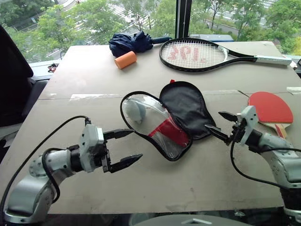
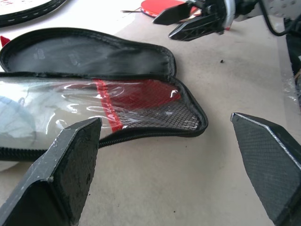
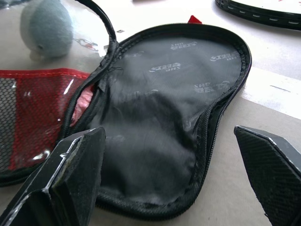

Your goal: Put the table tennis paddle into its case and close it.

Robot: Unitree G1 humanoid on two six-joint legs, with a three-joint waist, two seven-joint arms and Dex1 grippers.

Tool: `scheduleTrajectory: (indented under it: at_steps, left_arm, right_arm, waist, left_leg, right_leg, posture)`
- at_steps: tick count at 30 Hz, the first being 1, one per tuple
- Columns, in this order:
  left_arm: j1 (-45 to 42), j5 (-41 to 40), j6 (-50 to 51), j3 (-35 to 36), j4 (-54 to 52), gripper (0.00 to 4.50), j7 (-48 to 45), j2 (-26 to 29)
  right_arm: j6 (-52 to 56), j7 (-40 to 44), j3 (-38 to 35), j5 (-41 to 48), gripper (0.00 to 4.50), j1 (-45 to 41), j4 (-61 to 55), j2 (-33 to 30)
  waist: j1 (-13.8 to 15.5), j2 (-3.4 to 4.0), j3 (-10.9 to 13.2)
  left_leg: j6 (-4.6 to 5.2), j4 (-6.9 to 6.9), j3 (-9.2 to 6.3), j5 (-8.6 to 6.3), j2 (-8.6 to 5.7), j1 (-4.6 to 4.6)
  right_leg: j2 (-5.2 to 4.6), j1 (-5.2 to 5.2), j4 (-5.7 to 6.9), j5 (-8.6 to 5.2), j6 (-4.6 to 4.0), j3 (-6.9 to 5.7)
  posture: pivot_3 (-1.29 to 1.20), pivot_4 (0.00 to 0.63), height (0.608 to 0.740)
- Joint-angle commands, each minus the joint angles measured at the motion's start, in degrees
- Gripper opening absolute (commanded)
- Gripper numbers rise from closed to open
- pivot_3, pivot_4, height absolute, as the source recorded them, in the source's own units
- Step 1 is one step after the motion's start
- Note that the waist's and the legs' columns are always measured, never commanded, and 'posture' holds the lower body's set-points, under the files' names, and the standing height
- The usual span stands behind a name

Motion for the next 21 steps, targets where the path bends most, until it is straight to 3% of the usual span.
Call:
scheduleTrajectory:
  at_steps: [1,2,5,8,13,21]
  left_arm:
    - [-4.0,-3.8,2.1,4.2,0.6,4.5,-3.4,3.7]
    - [-5.2,-4.5,2.8,5.0,0.6,4.5,-3.8,4.6]
    - [-7.6,-5.9,4.9,6.2,0.1,4.5,-3.8,5.9]
    - [-8.9,-7.3,6.3,6.1,-0.8,4.5,-3.0,5.7]
    - [-7.5,-5.1,5.7,4.2,-1.7,4.5,-3.7,4.6]
    - [-10.2,-4.1,5.5,2.9,-0.7,4.5,-4.0,3.9]
  right_arm:
    - [5.9,-4.3,1.6,-2.3,4.43,-4.7,3.1,1.0]
    - [6.6,-3.7,2.0,-2.0,4.43,-5.3,3.3,1.0]
    - [8.1,-2.4,2.9,-2.3,3.04,-4.4,1.9,-0.1]
    - [9.6,-3.6,2.1,-1.7,2.14,-2.5,-1.1,0.1]
    - [13.2,-5.5,-1.0,-0.3,0.1,3.8,-9.5,-1.1]
    - [19.3,-6.1,-6.3,3.8,0.1,10.9,-20.3,-3.6]
  waist:
    - [-0.1,0.0,0.0]
    - [-0.3,-0.04,0.0]
    - [-0.6,-0.04,0.0]
    - [-0.9,-0.04,0.0]
    - [-0.8,-0.03,0.0]
    - [-0.6,-0.03,0.0]
  left_leg:
    - [-0.01,0.0,0.0,0.0,0.0,-0.01]
    - [-0.01,-0.01,0.01,0.01,0.0,-0.01]
    - [-0.04,0.0,0.0,0.03,0.0,-0.1]
    - [-0.04,-0.03,0.09,0.03,0.0,-0.1]
    - [-0.04,-0.04,0.08,0.03,0.02,-0.14]
    - [-0.04,-0.03,0.07,0.03,0.01,-0.13]
  right_leg:
    - [0.0,-0.01,0.0,0.0,0.0,0.0]
    - [-0.01,-0.02,-0.01,0.0,0.0,0.02]
    - [0.0,-0.14,0.04,0.0,0.0,0.02]
    - [0.01,-0.2,0.05,0.0,0.0,0.15]
    - [0.02,-0.27,0.1,0.0,0.0,0.16]
    - [0.02,-0.27,0.17,0.01,0.01,0.15]
  posture:
    - [0.0,0.15,0.74]
    - [0.0,0.15,0.74]
    - [0.0,0.15,0.74]
    - [0.0,0.15,0.74]
    - [0.0,0.15,0.74]
    - [0.0,0.15,0.74]
